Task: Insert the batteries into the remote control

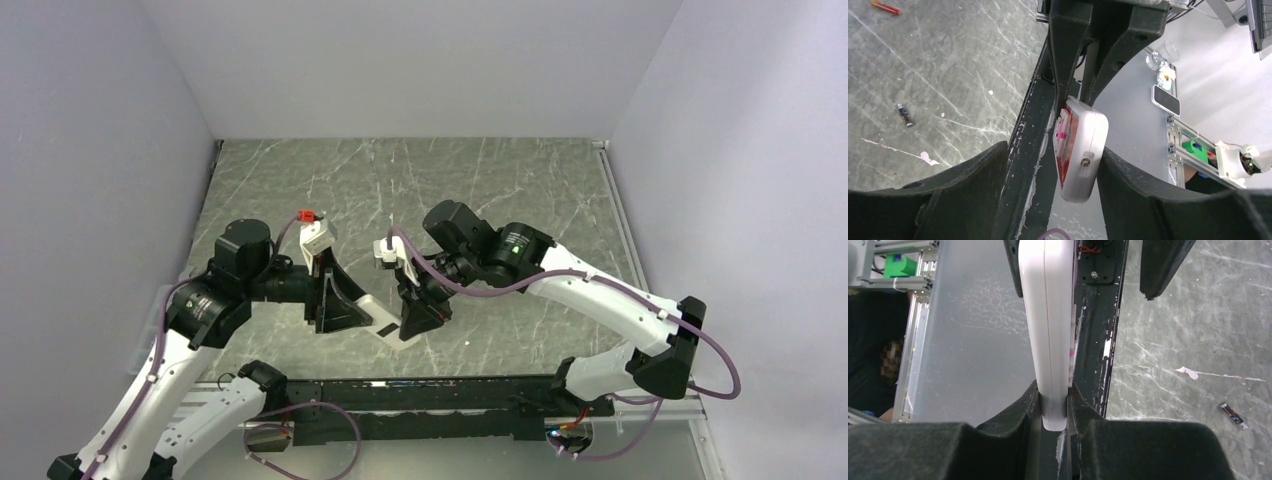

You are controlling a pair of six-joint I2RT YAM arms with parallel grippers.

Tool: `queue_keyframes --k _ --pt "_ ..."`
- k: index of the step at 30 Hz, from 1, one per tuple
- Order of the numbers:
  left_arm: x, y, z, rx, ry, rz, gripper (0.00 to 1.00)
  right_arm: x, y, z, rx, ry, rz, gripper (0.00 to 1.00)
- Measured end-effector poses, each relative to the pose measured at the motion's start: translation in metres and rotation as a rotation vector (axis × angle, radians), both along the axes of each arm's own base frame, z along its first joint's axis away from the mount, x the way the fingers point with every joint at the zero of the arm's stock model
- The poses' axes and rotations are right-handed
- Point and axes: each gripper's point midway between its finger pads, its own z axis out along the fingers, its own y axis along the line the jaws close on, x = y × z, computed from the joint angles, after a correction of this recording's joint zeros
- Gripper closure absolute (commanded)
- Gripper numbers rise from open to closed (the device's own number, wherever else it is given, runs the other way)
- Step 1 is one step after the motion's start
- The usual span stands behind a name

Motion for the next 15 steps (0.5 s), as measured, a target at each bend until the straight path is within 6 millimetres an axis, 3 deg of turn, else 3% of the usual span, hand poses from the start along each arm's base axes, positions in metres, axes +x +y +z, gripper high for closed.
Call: queue_keyframes --k 5,11,15 --pt "-0.0056 -0.0037 -0.0035 0.01 0.007 -0.039 0.46 -0.0034 -0.0007 0.0005 -0.013 0.029 0.013 1.0" --pt "-0.0079 -0.0049 -0.0052 0.015 0.009 -0.055 0.52 -0.0044 -0.0016 -0.0024 -0.027 0.046 0.015 1.0" --pt "-0.0092 -0.0054 -0.0051 0.014 0.011 -0.064 0.7 -0.0031 -0.0016 -0.0043 -0.037 0.053 0.008 1.0"
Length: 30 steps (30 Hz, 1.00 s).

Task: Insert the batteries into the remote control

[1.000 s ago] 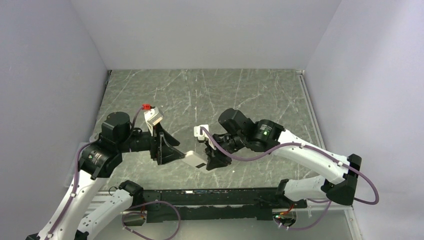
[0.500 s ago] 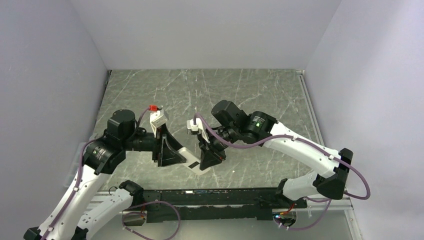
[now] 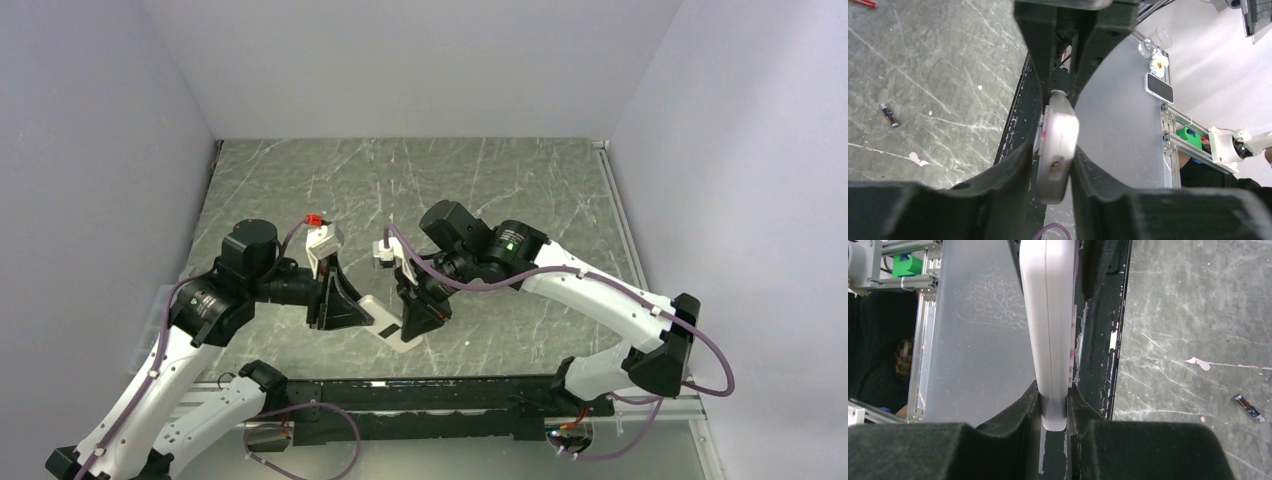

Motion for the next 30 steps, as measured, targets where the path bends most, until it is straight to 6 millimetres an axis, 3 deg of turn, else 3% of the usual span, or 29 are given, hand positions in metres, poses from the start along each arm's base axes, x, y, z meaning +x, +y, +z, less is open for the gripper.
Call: queue_keyframes --k 4,5,11,14,16,24,26,27,30 --pt "-0.002 0.0 0.0 -0.002 -0.011 -0.017 0.97 0.003 0.001 -0.005 -0.021 0.013 -0.013 0.97" --pt "-0.002 -0.001 0.0 -0.004 -0.014 -0.023 1.0 0.003 0.001 -0.005 -0.021 0.015 -0.012 0.94" --pt "-0.002 -0.001 0.002 -0.009 -0.028 -0.02 1.0 0.009 0.0 -0.004 -0.008 0.017 -0.041 0.72" --pt "0.006 -0.002 0.003 -0.008 -0.045 0.014 1.0 0.024 -0.006 -0.003 0.021 0.007 -0.112 0.63" --pt "0.01 -0.001 0.0 -0.001 -0.038 0.037 1.0 0.034 -0.015 -0.003 0.032 0.006 -0.175 0.51" --pt "0.016 0.002 -0.018 0.014 0.014 0.128 1.0 0.052 -0.044 0.001 0.129 -0.016 -0.358 0.36" --pt "0.019 0.002 -0.019 0.009 0.021 0.149 1.0 0.059 -0.048 0.001 0.15 -0.016 -0.406 0.24" --pt "0.02 0.002 -0.019 0.007 0.025 0.158 1.0 0.061 -0.049 0.001 0.155 -0.012 -0.424 0.03" --pt "0.025 0.001 -0.021 0.003 0.032 0.184 1.0 0.068 -0.052 -0.001 0.17 -0.007 -0.477 0.0"
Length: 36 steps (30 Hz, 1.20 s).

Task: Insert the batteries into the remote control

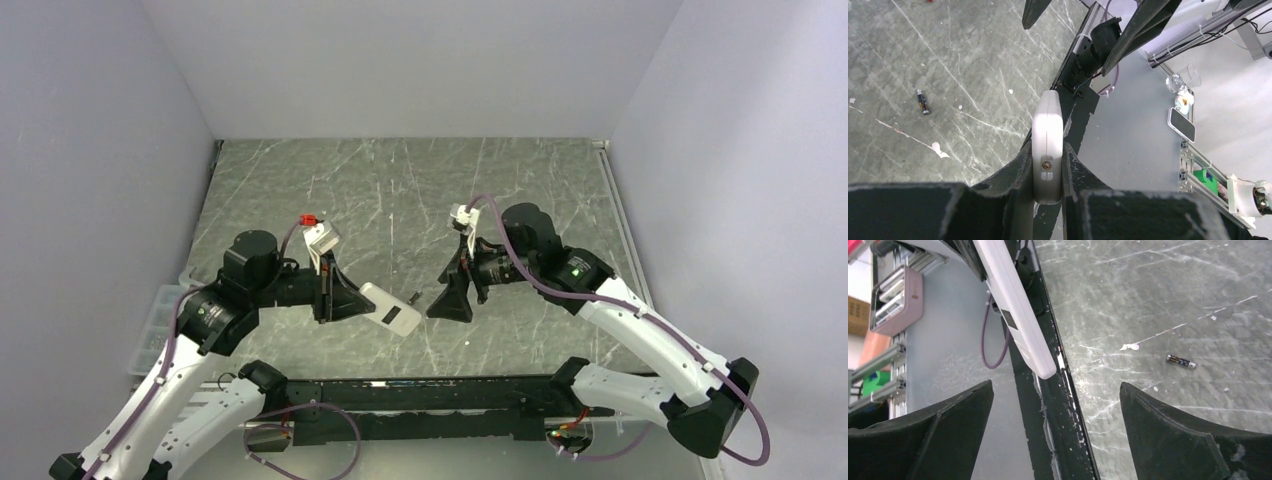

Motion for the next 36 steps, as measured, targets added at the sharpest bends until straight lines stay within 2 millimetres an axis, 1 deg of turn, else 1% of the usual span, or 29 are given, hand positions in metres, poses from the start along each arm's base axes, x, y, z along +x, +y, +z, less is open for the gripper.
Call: queue_keyframes --k 4,8,11,13,16,19,24,27,29,32,36 --pt "0.004 -0.001 -0.003 -0.005 0.017 0.023 1.0 0.006 -0.005 -0.002 0.009 0.011 -0.086 0.0" --pt "0.009 -0.002 -0.005 -0.014 0.033 0.056 1.0 0.023 -0.016 -0.006 0.006 0.032 -0.256 0.0" --pt "0.012 -0.002 -0.005 -0.027 0.044 0.081 1.0 0.033 -0.025 -0.016 -0.009 0.053 -0.364 0.0" --pt "0.013 -0.002 -0.003 -0.041 0.046 0.091 1.0 0.036 -0.027 -0.022 -0.019 0.072 -0.398 0.0" --pt "0.017 -0.003 -0.003 -0.063 0.055 0.119 1.0 0.037 -0.026 -0.031 -0.01 0.102 -0.421 0.01" --pt "0.021 -0.003 -0.004 -0.074 0.071 0.151 1.0 0.034 -0.026 -0.034 0.019 0.125 -0.432 0.06" --pt "0.027 0.002 -0.005 -0.093 0.089 0.231 1.0 0.032 -0.025 -0.03 0.096 0.165 -0.464 0.14" --pt "0.031 0.007 -0.001 -0.118 0.091 0.289 1.0 0.034 -0.023 -0.026 0.155 0.184 -0.497 0.2" --pt "0.033 0.01 0.0 -0.133 0.095 0.323 1.0 0.035 -0.022 -0.027 0.177 0.207 -0.519 0.22" --pt "0.036 0.012 0.001 -0.156 0.107 0.363 1.0 0.038 -0.017 -0.03 0.192 0.242 -0.543 0.23" --pt "0.039 0.014 -0.004 -0.175 0.15 0.404 1.0 0.036 -0.003 -0.029 0.208 0.272 -0.541 0.25"
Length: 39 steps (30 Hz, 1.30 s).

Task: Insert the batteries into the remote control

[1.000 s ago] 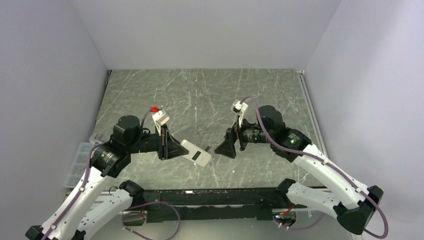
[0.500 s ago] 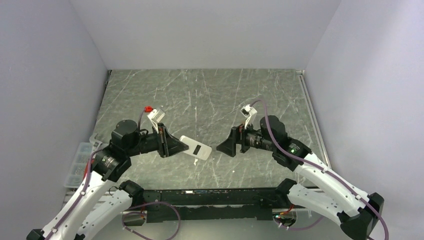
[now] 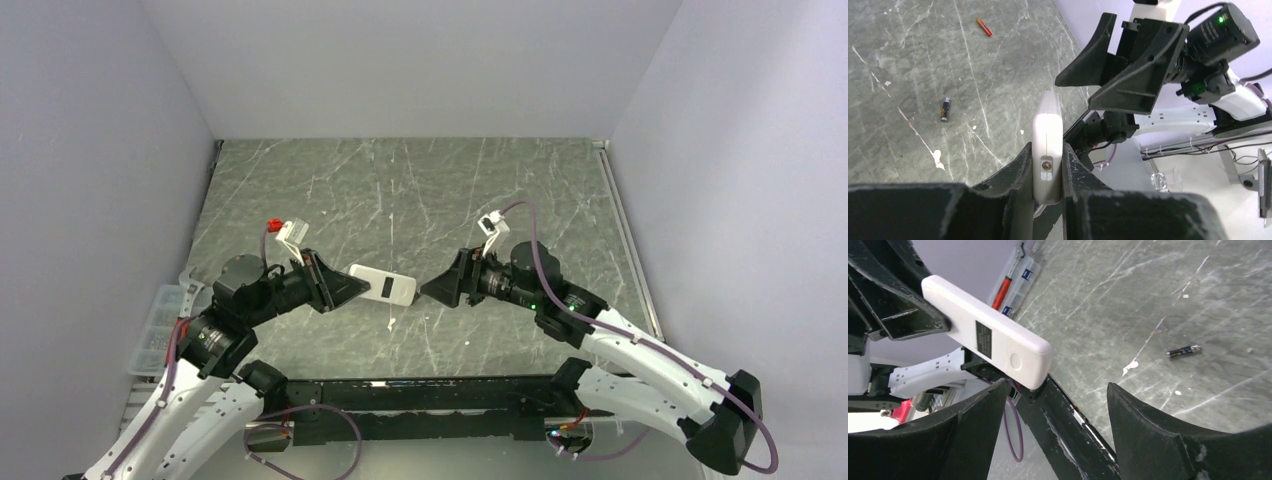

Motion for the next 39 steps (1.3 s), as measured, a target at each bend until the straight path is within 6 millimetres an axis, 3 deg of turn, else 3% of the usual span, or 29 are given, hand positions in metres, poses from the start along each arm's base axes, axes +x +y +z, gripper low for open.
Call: queue_keyframes --k 6,15,25,33,39 --pt "0.003 0.001 0.001 -0.035 0.05 0.041 1.0 -0.009 0.022 0.001 0.024 0.008 0.007 0.34" --pt "0.003 0.001 0.003 -0.069 0.085 0.061 1.0 -0.005 0.034 0.008 0.069 0.017 -0.045 0.4" --pt "0.001 0.001 0.001 -0.102 0.133 0.07 1.0 0.0 0.04 0.025 0.158 0.027 -0.074 0.43" --pt "-0.002 0.002 0.011 -0.148 0.136 0.077 1.0 -0.004 0.039 0.012 0.179 0.076 -0.078 0.44" --pt "-0.002 0.001 0.019 -0.185 0.135 0.077 1.0 -0.01 0.038 0.018 0.236 0.083 -0.061 0.48"
